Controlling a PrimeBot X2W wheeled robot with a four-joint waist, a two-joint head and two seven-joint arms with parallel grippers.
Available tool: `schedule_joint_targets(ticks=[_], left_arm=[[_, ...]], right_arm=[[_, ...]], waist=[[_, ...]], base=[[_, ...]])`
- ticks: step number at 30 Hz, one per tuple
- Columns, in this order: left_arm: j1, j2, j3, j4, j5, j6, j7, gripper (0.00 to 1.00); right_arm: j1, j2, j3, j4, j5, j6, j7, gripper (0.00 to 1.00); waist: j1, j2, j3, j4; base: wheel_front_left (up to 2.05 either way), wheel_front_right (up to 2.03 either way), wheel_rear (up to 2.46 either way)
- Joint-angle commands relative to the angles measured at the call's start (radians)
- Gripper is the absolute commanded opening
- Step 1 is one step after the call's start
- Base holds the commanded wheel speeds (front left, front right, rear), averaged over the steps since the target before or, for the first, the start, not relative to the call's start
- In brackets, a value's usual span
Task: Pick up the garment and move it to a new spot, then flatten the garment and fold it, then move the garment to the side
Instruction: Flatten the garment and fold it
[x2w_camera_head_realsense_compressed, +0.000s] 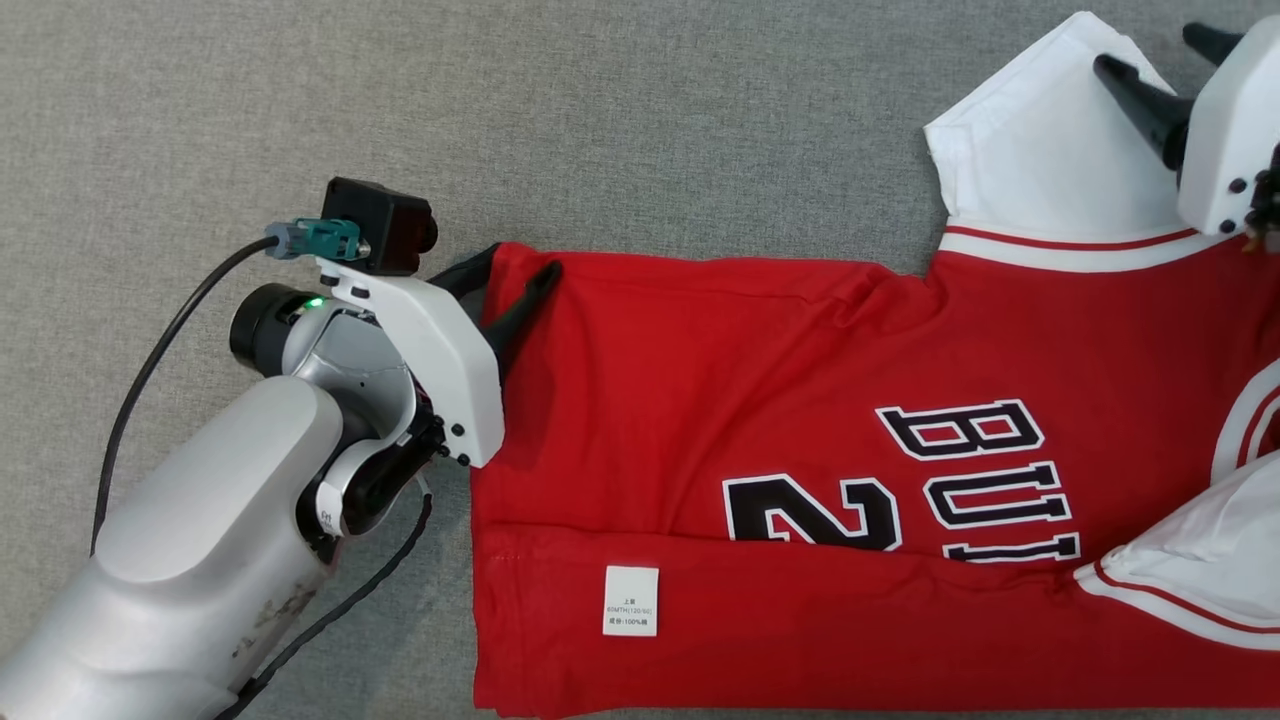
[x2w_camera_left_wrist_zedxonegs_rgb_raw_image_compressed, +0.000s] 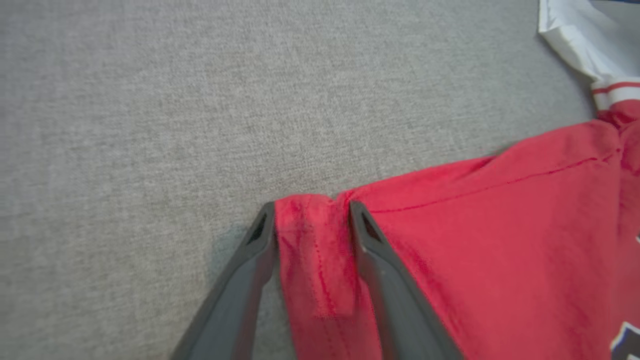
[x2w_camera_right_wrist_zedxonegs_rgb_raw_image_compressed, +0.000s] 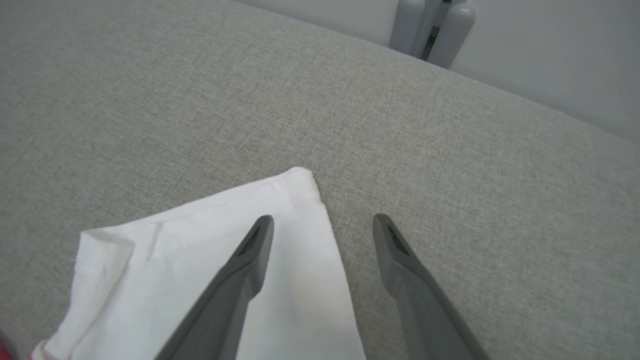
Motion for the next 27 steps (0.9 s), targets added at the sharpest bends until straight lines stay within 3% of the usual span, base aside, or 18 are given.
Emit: schedule_joint_targets(ticks=[1,8,9,10,11,12,13,14,15,19,27], left_arm=[[0.022,-0.015,-0.031,0.029,-0.002,-0.007,0.023,0.69],[0.024,-0.039,-0.055,0.052,-0.02,-0.043,0.041,0.42],[0.027,-0.043,-0.057,0.054,-0.023,-0.049,0.041,0.32],[0.029,-0.043,-0.062,0.056,-0.024,-0.052,0.044,0.08],[0.029,-0.043,-0.064,0.058,-0.025,-0.057,0.045,0.0],[0.028,-0.044,-0.063,0.061,-0.025,-0.057,0.044,0.0],[0.026,-0.045,-0.063,0.064,-0.025,-0.061,0.042,0.0],[0.024,-0.047,-0.062,0.068,-0.026,-0.064,0.038,0.0],[0.022,-0.051,-0.056,0.071,-0.028,-0.062,0.028,0.0],[0.0,-0.044,-0.028,0.087,-0.027,-0.052,0.002,0.0],[-0.013,-0.007,0.045,0.098,-0.042,-0.024,-0.058,0.0]], right_arm=[[-0.008,-0.008,0.01,0.014,0.003,0.0,0.006,1.0],[-0.03,0.024,0.068,0.058,0.055,0.0,0.003,1.0],[-0.032,0.024,0.079,0.061,0.058,0.0,0.005,1.0],[-0.035,0.023,0.091,0.066,0.058,0.0,0.006,1.0],[-0.037,0.024,0.103,0.073,0.058,0.0,0.008,1.0],[-0.039,0.025,0.118,0.076,0.058,0.0,0.006,1.0],[-0.042,0.024,0.128,0.084,0.057,0.0,0.001,0.88],[-0.048,0.021,0.137,0.092,0.049,0.0,-0.004,0.15],[-0.054,0.017,0.144,0.098,0.041,0.0,-0.017,0.0],[-0.095,-0.015,0.139,0.136,-0.011,0.0,-0.12,0.0],[-0.14,0.001,0.062,0.25,-0.04,0.0,-0.261,0.0]], waist=[[0.0,0.0,-0.002,0.001],[0.0,0.0,-0.005,0.004],[0.0,0.0,-0.007,0.005],[0.0,0.0,-0.008,0.006],[0.0,0.0,-0.008,0.007],[0.0,0.0,-0.007,0.008],[0.0,0.0,-0.006,0.008],[0.0,0.0,-0.005,0.009],[0.0,0.0,-0.004,0.01],[0.0,0.0,-0.005,0.011],[0.0,0.0,-0.029,-0.012]], base=[[0.0,0.0,0.0],[0.0,0.0,0.0],[0.0,0.0,0.0],[0.0,0.0,0.0],[0.0,0.0,0.0],[0.0,0.0,0.0],[0.0,0.0,0.0],[0.0,0.0,0.0],[0.0,0.0,0.0],[0.0,0.0,0.0],[0.0,0.0,0.0]])
